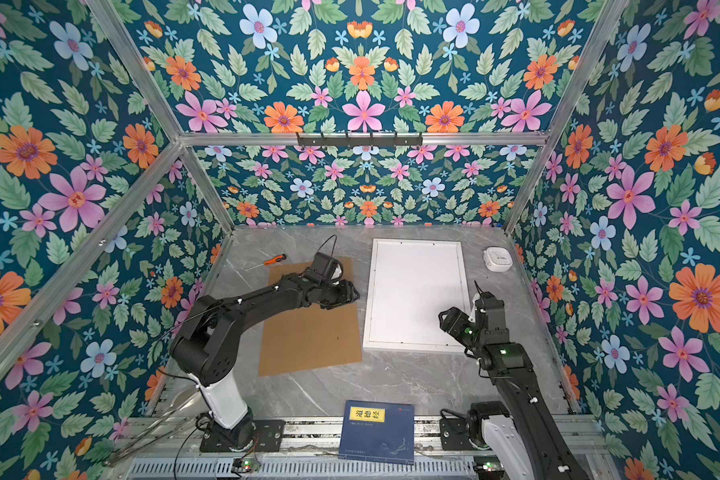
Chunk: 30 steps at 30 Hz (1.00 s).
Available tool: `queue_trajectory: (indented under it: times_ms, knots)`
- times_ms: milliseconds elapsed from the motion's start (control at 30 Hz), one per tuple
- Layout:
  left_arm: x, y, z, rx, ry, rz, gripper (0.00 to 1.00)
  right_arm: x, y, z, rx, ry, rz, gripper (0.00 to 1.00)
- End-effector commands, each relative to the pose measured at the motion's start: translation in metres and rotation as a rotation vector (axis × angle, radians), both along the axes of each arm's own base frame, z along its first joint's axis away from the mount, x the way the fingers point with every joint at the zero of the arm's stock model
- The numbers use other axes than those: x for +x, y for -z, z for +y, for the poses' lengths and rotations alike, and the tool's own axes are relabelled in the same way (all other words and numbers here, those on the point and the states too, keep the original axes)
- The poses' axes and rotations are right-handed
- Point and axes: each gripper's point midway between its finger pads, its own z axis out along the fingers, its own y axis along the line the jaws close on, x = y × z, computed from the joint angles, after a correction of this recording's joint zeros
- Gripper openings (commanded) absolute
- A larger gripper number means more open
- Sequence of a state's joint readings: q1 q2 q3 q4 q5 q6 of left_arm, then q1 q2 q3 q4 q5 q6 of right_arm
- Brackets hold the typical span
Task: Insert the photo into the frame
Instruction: 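Move both grippers to the brown cardboard backing's edges and lower onto them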
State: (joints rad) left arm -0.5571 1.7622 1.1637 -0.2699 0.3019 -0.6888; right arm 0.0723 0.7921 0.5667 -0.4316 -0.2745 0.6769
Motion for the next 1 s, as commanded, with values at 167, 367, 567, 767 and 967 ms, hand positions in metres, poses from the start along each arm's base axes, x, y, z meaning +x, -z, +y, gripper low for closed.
queue_trajectory:
  times_ms: [167,367,567,767,967]
  knots:
    - [-0.009,0.007,0.111,0.167,-0.138,0.004,0.79,0.028,-0.030,0.068,0.026,-0.285,-0.105,0.82]
    - [-0.018,0.016,0.173,0.269,-0.258,0.033,0.81,0.047,-0.033,0.126,0.004,-0.459,-0.079,0.85]
    - [-0.032,0.028,0.212,0.306,-0.339,0.094,0.82,0.065,-0.031,0.178,-0.015,-0.580,-0.031,0.87]
    - [-0.040,0.034,0.245,0.411,-0.382,0.131,0.82,0.080,-0.013,0.219,-0.017,-0.671,0.075,0.89]
    - [-0.042,0.044,0.250,0.427,-0.376,0.152,0.82,0.085,0.018,0.254,-0.038,-0.753,0.181,0.90]
